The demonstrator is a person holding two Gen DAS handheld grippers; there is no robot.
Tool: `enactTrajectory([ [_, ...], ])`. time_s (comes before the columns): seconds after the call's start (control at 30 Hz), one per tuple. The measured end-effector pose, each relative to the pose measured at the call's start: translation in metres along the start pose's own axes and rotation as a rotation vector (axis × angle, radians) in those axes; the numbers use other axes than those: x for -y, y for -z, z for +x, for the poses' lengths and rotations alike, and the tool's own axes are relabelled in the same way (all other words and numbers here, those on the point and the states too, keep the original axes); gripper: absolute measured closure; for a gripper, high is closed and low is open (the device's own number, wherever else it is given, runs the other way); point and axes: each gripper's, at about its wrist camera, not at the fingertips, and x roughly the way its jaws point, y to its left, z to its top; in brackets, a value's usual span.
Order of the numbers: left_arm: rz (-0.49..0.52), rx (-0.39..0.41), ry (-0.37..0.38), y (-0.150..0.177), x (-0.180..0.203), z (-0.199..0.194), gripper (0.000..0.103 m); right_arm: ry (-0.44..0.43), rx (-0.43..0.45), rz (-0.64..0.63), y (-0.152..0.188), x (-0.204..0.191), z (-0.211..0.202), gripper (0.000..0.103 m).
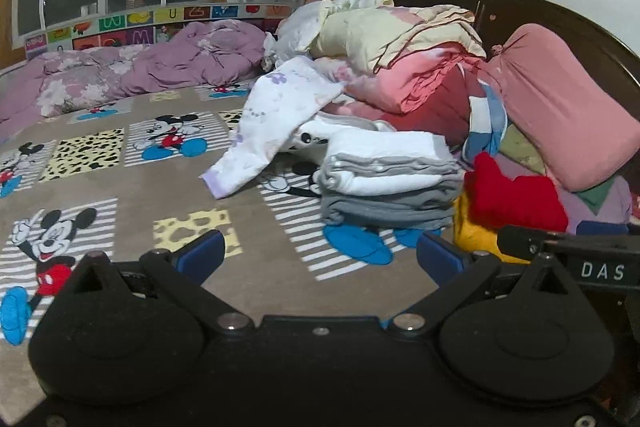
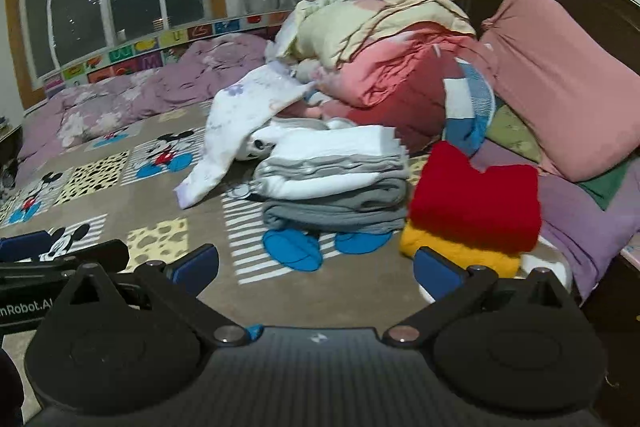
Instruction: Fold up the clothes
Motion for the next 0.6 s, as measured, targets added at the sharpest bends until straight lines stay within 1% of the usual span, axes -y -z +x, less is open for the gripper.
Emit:
enactTrajectory([
  [0.13, 0.020, 0.001, -0.019, -0.0021, 0.0100, 0.0005, 0.000, -0.001, 0.003, 0.010, -0.0035, 0.0078, 0.0041, 0.000],
  [0.3, 0.027, 0.003, -0.042, -0.0026, 0.0115, -0.0003, 0.000, -0.015, 0.004, 0.010, -0.0049, 0.0072, 0.0054, 0.000],
  [0.6, 0.026, 0.001, -0.039, -0.0057, 0.0120, -0.0002, 0.000, -0.019, 0.012, 0.012, -0.0076, 0.0080, 0.0034, 0.000],
])
